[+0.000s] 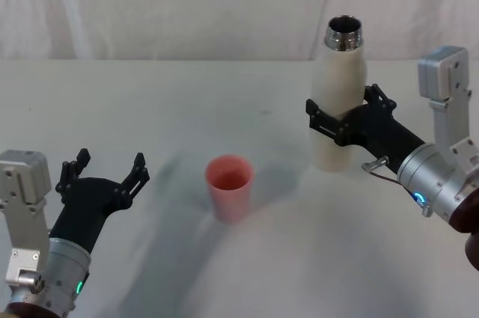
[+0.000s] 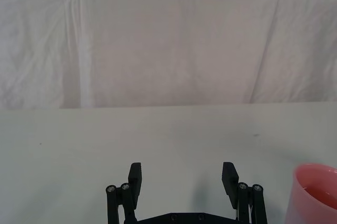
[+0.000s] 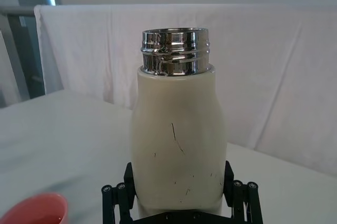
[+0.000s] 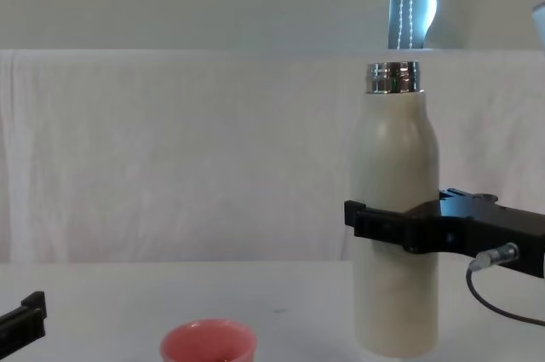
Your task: Grasp the thermos with one hand and pour water into the cup lid.
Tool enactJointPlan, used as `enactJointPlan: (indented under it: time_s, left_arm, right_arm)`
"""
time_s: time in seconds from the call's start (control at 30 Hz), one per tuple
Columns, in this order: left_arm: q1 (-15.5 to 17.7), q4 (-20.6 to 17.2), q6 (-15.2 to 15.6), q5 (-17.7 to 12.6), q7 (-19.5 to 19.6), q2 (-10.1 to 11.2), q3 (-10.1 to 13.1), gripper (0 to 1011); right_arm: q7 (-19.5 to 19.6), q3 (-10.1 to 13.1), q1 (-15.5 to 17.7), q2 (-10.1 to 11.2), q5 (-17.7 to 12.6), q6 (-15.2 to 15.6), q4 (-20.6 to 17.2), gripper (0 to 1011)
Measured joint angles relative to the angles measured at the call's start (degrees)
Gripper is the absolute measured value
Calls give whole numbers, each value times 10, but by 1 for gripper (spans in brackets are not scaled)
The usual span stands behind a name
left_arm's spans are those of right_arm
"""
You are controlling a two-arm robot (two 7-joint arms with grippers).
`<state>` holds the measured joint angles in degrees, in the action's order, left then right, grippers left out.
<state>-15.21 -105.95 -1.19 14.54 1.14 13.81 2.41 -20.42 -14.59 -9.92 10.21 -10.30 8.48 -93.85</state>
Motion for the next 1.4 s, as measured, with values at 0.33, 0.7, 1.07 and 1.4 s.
enactJointPlan:
  time_s: [0.33, 0.7, 1.07, 1.4]
  left_arm:
    - [0, 0, 0, 0, 0, 0, 0, 1001]
    - [0, 0, 0, 0, 0, 0, 0, 1001]
    - [0, 0, 0, 0, 0, 0, 0, 1001]
    - [0, 0, 0, 0, 0, 0, 0, 1001]
  right_arm:
    - [2, -1, -3, 6, -30, 0, 5, 962]
    - [11, -14, -6, 19, -41, -24, 21, 962]
    - [22, -26, -14, 29, -49, -47, 56, 962]
    - [23, -29, -17, 29, -59, -77, 81, 962]
